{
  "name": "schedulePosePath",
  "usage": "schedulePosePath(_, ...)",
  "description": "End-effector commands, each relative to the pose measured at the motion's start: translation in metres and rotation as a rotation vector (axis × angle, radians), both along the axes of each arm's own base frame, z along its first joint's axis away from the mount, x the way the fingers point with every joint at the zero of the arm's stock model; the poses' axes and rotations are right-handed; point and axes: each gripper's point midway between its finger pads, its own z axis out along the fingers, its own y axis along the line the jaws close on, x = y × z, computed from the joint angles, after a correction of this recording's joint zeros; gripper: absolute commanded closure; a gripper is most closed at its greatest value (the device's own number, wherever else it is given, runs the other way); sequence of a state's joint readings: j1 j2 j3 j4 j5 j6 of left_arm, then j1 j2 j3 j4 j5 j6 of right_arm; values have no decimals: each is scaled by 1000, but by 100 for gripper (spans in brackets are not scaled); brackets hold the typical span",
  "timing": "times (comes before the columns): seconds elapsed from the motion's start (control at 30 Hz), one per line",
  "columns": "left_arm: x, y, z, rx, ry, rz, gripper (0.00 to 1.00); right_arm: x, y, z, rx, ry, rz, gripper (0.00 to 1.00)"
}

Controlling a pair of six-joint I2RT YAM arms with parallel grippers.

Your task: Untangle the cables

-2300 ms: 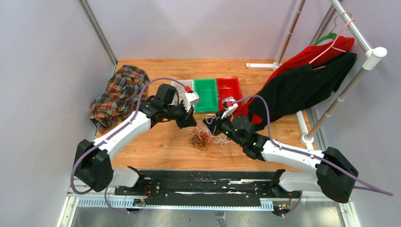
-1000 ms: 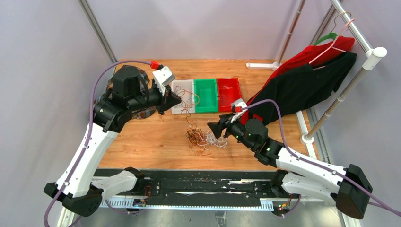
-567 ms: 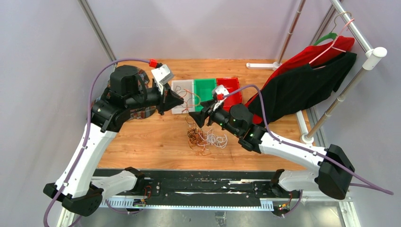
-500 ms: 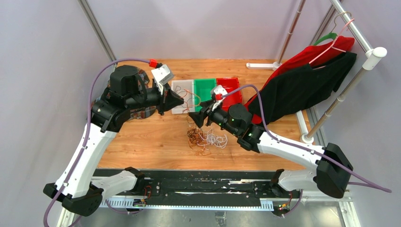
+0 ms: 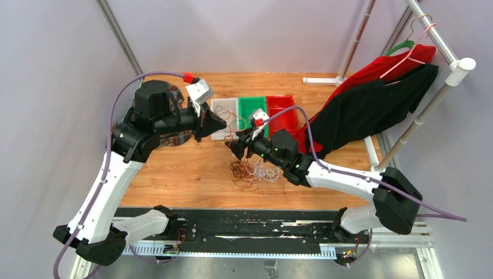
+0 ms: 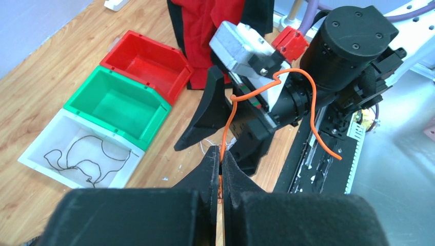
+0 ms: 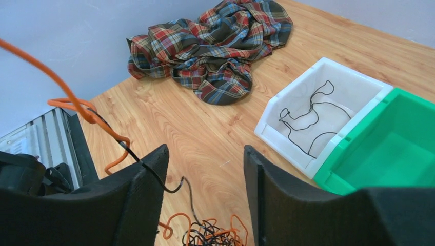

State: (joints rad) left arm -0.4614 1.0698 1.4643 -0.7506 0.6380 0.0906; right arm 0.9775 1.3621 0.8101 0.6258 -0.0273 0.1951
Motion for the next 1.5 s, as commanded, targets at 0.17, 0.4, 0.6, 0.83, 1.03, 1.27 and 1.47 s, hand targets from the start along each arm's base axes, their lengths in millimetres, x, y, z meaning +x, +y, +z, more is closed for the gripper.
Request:
schedulePosePath(0.17,-18,3,22,-21,-54,-52,100,16,15,2,45,17,-58,99)
schedulePosePath(0.4,-2,34,58,-5,-243,153,100,22,-21,-45,2,65,-180,99)
schedulePosePath(0.6,21,68,94,-3,-404,384,100,20,-59,-76,-33,108,-269,100)
schedulePosePath(0.83,19,77,140,-81,-505,439,100,16,-96,-109,-111,144,-374,100)
schedulePosePath(1.03,18,66,152,-102,-491,388,100,14,-108,-95,-115,110,-396,90)
schedulePosePath(1.27,21,65,191,-187,-554,407,100,17,-126,-57,-143,39,-451,57)
schedulePosePath(1.47,22,51,191,-204,-492,350,100,7,-133,15,-1,-105,-411,46)
